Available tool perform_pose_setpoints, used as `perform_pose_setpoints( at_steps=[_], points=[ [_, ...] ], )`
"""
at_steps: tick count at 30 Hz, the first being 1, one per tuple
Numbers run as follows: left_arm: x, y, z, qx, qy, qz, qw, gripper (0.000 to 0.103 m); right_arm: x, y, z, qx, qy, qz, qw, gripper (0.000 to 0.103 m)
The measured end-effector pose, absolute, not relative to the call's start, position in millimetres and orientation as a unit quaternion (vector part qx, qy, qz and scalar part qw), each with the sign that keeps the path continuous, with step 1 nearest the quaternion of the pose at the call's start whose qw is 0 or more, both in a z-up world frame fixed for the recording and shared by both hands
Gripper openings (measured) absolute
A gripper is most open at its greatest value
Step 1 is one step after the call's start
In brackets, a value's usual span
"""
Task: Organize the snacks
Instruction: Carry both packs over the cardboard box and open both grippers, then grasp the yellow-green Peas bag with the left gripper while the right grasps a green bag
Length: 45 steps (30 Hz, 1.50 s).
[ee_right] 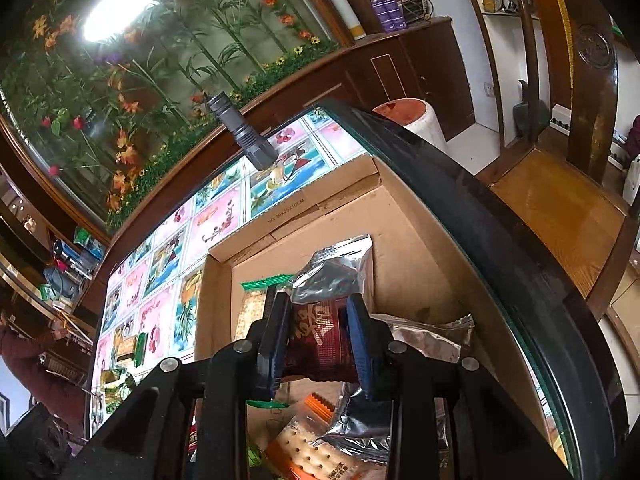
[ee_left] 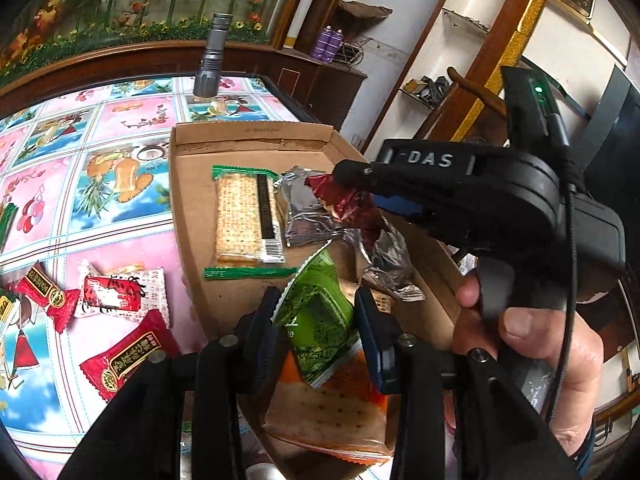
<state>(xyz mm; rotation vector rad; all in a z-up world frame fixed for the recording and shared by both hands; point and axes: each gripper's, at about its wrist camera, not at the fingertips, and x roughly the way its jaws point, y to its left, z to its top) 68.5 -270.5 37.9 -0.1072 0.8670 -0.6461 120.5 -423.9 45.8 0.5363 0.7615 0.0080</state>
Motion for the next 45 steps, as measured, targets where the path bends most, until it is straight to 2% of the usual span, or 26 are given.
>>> perform_pose_setpoints(
  at_steps=[5,7,9,11,25,28,34,41,45],
  points=[
    [64,-271,45,-0.048,0.403,-0.311,0.859,0.043,119,-425,48,0.260,0.362,-0.001,0.895,0.031],
    [64,-270,48,-0.050,0.399,-0.309,0.862,0.060,116,-426,51,0.260,0.355,-0.004,0.898,0.032],
    [61,-267,51,-0.056,0.394,-0.310,0.863,0.063,114,-427,54,0.257,0.350,-0.010,0.901,0.036],
    [60,-266,54,-0.056,0.393,-0.311,0.864,0.063,113,-427,56,0.259,0.342,-0.011,0.903,0.041],
    [49,-201,77,-0.066,0.378,-0.273,0.882,0.067,99,-386,83,0.205,0.276,0.065,0.937,0.044],
    [47,-173,78,-0.072,0.379,-0.256,0.886,0.067,95,-370,86,0.183,0.269,0.082,0.942,0.047],
    [47,-99,74,-0.087,0.381,-0.193,0.900,0.067,93,-350,85,0.171,0.267,0.126,0.940,0.047],
    [72,4,53,-0.161,0.409,-0.074,0.895,0.067,95,-324,77,0.149,0.286,0.158,0.933,0.047],
    [86,26,35,-0.180,0.426,-0.052,0.885,0.067,94,-317,75,0.136,0.289,0.161,0.934,0.047]
  ],
)
